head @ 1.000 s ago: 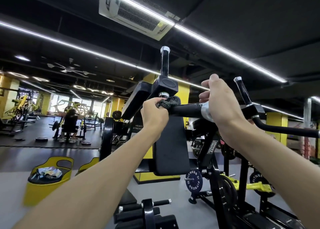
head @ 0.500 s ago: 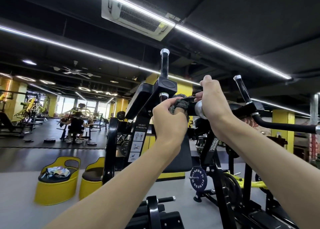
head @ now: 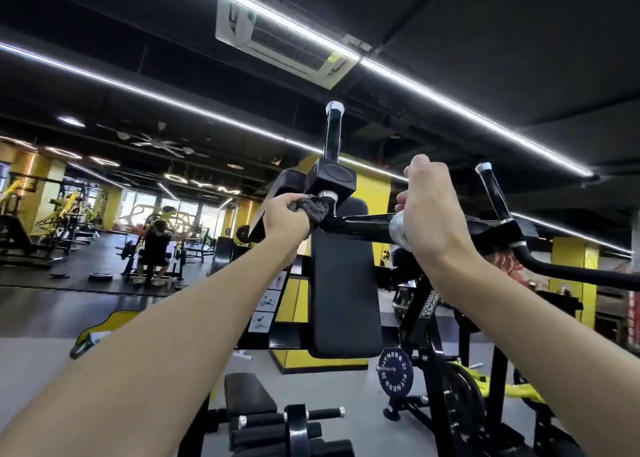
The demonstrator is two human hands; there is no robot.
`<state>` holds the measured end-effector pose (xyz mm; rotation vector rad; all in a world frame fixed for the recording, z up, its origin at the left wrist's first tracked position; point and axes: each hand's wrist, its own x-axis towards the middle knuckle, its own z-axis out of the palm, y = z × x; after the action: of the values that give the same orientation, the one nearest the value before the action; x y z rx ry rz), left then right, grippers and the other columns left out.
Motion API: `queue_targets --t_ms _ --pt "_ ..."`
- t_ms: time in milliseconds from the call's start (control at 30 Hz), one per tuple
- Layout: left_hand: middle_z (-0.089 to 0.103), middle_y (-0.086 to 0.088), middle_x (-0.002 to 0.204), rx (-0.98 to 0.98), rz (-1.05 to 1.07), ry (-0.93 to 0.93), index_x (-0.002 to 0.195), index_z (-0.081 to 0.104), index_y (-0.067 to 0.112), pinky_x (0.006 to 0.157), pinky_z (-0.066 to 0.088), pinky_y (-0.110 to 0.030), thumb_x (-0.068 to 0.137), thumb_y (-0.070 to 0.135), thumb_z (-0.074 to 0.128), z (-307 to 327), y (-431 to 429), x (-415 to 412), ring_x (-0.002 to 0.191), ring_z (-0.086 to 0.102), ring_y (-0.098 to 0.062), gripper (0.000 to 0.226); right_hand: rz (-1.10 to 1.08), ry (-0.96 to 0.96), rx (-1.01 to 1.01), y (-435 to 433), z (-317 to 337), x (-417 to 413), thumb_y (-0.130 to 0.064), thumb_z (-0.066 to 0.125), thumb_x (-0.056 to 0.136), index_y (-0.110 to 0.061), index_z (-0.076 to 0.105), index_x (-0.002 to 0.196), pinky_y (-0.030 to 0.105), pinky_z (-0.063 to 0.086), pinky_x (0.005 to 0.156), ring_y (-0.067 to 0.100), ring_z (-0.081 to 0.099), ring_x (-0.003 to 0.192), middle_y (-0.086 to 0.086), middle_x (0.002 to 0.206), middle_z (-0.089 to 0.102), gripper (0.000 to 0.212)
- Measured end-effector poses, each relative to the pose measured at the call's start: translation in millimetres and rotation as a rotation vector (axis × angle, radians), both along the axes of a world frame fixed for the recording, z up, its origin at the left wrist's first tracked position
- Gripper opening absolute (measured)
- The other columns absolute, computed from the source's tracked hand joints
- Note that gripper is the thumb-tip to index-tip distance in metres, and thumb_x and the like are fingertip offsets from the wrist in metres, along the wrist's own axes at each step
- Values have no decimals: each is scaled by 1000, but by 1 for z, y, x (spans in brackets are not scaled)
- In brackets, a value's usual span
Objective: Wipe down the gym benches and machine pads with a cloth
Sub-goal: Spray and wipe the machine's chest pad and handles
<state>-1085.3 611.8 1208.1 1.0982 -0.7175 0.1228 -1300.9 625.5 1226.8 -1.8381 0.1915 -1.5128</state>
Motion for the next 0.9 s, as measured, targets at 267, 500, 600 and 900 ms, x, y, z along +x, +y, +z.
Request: queue_targets --t_ms 267,500,600,900 --pt "72 -11 100 -49 -38 34 105 76 21 67 60 -39 75 -12 45 -11 -19 -6 96 69 -38 55 -27 7 -89 -6 -1 4 -36 30 104 -10 46 99 23 35 42 14 38 54 1 79 42 31" --pt "71 -12 98 -42 -44 -2 102 76 18 68 61 -38 75 -16 43 -13 3 -39 92 69 -35 55 -49 23 -137 -7 -4 4 -42 27 104 -24 40 84 32 36 63 14 41 57 -5 73 45 29" --pt "71 -14 98 -39 -79 9 107 75 14 56 53 -27 78 -17 43 -15 13 -57 78 67 -26 53 -38 9 -140 -9 -5 6 -46 26 103 -28 37 81 36 35 66 17 41 64 -6 75 41 30" --pt "63 -2 73 -83 -144 -9 70 70 27 66 47 -36 82 -19 42 -17 52 -121 73 55 -23 56 7 19 -98 -10 -3 4 -39 27 103 -27 38 82 29 32 63 13 37 58 -7 67 37 27"
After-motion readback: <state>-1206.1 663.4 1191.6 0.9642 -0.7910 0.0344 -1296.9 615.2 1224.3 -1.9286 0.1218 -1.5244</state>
